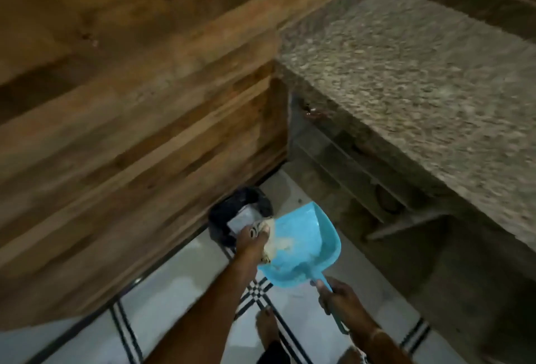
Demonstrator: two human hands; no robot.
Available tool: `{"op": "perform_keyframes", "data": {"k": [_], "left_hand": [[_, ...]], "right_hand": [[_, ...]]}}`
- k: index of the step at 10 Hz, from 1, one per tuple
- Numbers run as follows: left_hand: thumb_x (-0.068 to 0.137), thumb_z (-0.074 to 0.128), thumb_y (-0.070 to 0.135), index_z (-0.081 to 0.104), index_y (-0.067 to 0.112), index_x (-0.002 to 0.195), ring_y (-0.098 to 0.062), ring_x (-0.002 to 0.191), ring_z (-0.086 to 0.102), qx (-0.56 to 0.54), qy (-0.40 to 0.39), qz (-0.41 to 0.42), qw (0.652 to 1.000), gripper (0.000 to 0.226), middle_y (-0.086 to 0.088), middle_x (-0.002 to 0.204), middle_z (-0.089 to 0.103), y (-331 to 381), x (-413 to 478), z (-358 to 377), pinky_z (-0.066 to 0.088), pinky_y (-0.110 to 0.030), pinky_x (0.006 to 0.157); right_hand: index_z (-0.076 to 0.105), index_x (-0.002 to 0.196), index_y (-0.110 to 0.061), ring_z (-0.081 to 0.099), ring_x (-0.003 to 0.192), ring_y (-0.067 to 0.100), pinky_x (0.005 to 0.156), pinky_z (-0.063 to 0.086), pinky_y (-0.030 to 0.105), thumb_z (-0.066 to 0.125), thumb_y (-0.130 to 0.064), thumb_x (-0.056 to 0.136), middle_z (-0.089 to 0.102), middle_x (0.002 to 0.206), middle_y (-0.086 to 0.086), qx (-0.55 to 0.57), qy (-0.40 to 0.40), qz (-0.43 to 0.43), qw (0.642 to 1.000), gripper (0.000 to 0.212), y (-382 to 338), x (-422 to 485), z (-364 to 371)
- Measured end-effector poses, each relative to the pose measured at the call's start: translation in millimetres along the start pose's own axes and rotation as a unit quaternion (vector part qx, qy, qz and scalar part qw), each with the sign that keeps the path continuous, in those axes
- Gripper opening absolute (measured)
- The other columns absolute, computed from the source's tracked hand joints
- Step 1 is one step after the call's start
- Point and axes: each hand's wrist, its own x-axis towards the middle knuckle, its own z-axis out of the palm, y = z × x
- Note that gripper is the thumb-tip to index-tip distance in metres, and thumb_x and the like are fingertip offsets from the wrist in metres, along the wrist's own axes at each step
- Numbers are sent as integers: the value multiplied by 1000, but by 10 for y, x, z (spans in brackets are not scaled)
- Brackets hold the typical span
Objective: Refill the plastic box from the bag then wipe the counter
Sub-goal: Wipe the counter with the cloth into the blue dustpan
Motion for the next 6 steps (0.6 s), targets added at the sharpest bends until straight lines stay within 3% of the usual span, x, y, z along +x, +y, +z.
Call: {"op": "perform_keyframes", "data": {"k": [1,2,3,4,5,6], "left_hand": [[101,61,13,54,3,140,-29,104,63,-60,34,-31,997,40,-20,134,63,-222,488,-503,56,-36,74],[101,62,17,59,5,133,-30,95,66,-101,76,-51,991,35,-20,124,68,-382,958,-783,55,-25,48],[99,65,21,61,2,128,-30,87,66,-131,110,-69,983,35,-22,115,69,-542,1542,-923,51,-23,41],[99,66,23,61,4,125,-31,86,67,-162,139,-73,974,33,-21,110,69,-709,2073,-996,54,-27,48],[99,66,24,62,5,114,-27,69,66,-168,151,-68,972,25,-19,94,68,-944,2543,-1049,50,-24,41],[99,65,24,60,2,109,-21,51,59,-164,148,-65,973,24,-17,78,61,-1075,2781,-1056,43,-19,36]], "right_hand": [[64,100,17,42,48,11,48,35,21,59,-21,106,45,56,5,-33,-19,39,998,39,-60,540,442],[64,84,0,41,42,10,44,32,21,63,-22,104,47,50,4,-54,-26,85,995,29,-105,1141,834],[58,75,-8,39,36,10,41,29,23,69,-35,94,48,46,2,-76,-52,102,991,35,-140,1913,1231],[54,73,-12,36,34,9,37,25,19,63,-30,101,45,54,5,-120,-80,129,981,35,-292,2759,1608],[54,89,-14,41,47,10,40,33,17,52,-16,106,45,67,4,-150,-105,152,971,17,-352,3449,1902],[46,78,-22,45,64,11,58,43,24,50,-9,103,45,78,-2,-223,-118,133,958,29,-326,3885,1999]]}}
